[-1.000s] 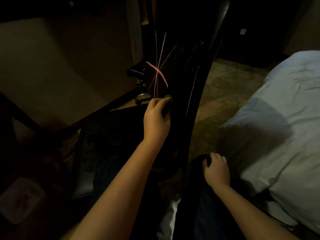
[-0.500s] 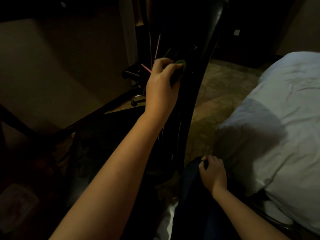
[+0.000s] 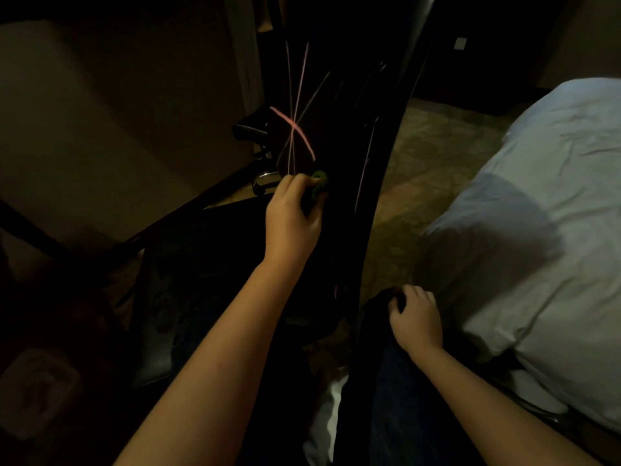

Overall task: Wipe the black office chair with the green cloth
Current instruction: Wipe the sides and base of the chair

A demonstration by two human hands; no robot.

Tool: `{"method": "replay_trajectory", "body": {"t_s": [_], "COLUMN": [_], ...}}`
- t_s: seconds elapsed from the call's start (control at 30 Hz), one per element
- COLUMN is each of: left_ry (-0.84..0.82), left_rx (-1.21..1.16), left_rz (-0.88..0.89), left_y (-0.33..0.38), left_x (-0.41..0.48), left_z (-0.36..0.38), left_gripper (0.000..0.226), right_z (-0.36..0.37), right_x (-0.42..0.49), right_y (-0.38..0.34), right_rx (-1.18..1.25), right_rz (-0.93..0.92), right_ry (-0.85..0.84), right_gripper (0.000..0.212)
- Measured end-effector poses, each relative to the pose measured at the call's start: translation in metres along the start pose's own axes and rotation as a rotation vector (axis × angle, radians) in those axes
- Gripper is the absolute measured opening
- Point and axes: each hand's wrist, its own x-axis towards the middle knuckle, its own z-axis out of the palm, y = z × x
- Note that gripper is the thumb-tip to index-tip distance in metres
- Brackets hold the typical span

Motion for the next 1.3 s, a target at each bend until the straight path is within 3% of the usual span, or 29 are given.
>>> {"method": "replay_trajectory", "body": {"t_s": [0.43, 0.63, 0.9, 1.3], "left_ry": [-0.15, -0.283, -0.205, -0.002], "left_rx": [0.027, 0.089, 0.111, 0.088], "left_rz": [-0.239, -0.354, -0.309, -0.094], "left_y": [-0.028, -0.03, -0.016, 0.028], "left_x": [-0.052, -0.066, -0.056, 0.008], "left_z": [0.002, -0.002, -0.008, -0.013], "left_gripper": [0.011, 0.023, 0.024, 0.021], "right_z": [0.0, 0.003, 0.003, 0.003], "right_x": [-0.003, -0.002, -0.001, 0.001], "right_y": [-0.003, -0.002, -0.002, -0.003], "right_rx": [0.02, -0.009, -0.008, -0.022], "right_rz": [-0.007, -0.002, 0.004, 0.026], "right_ry": [0.035, 0.049, 0.052, 0.004], "right_gripper": [0.019, 0.018, 0.018, 0.028]}}
